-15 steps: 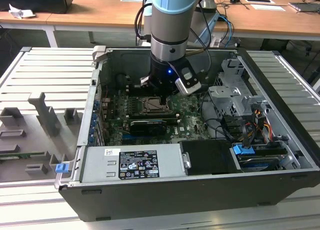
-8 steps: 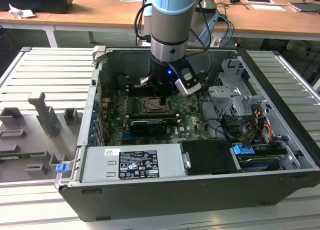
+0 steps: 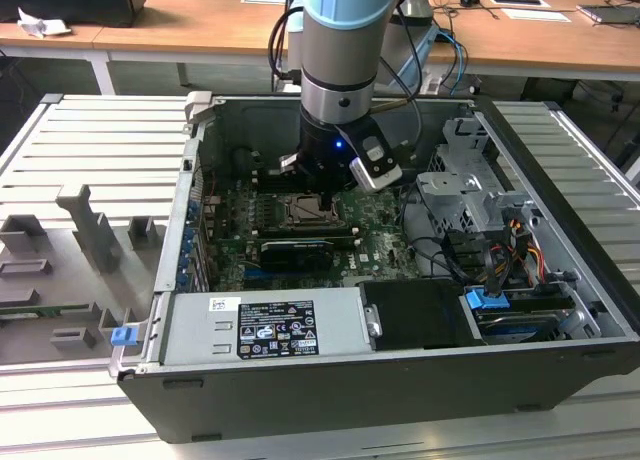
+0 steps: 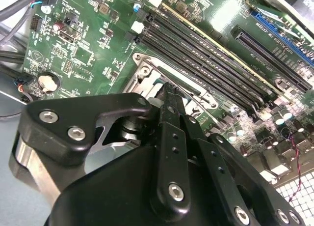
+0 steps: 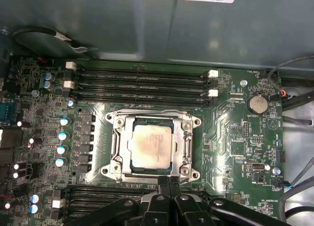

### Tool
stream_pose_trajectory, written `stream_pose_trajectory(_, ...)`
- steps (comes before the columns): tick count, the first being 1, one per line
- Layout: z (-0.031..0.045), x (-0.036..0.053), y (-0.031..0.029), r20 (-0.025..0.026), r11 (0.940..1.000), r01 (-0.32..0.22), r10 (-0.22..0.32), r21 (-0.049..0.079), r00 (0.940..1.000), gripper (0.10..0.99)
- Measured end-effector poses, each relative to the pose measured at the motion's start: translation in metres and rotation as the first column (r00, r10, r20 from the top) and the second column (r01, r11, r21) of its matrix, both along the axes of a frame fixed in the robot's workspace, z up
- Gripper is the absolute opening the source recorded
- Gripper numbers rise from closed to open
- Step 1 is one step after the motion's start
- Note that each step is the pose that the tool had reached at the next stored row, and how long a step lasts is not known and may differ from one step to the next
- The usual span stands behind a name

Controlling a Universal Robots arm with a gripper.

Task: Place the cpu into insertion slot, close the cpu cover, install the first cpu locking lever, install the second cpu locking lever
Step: 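Install the second cpu locking lever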

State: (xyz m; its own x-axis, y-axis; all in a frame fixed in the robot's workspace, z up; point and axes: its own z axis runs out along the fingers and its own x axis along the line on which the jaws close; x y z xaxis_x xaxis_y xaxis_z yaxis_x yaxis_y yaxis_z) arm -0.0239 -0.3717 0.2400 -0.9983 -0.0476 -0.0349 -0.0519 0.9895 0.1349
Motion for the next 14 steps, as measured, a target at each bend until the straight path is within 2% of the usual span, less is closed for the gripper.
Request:
stream_pose_trajectory(3,0.0000,-0.0013,-0.0001,-0.0002,1.0000,0.000,0.000,0.001,1.0000,0.106)
stream_pose_trajectory(4,0.0000,-0.0013,-0.0004,-0.0002,0.9999,0.000,0.000,0.010,1.0000,0.106)
stream_pose_trajectory(6,0.0000,-0.0013,-0.0011,-0.0038,0.9994,0.000,0.000,0.036,1.0000,0.106)
stream_pose_trajectory(8,0.0000,-0.0013,-0.0027,-0.0059,0.9987,0.000,0.000,0.051,1.0000,0.106)
stream_pose_trajectory(14,-0.0004,-0.0022,-0.0170,-0.0059,0.9985,0.000,0.000,0.055,1.0000,0.106)
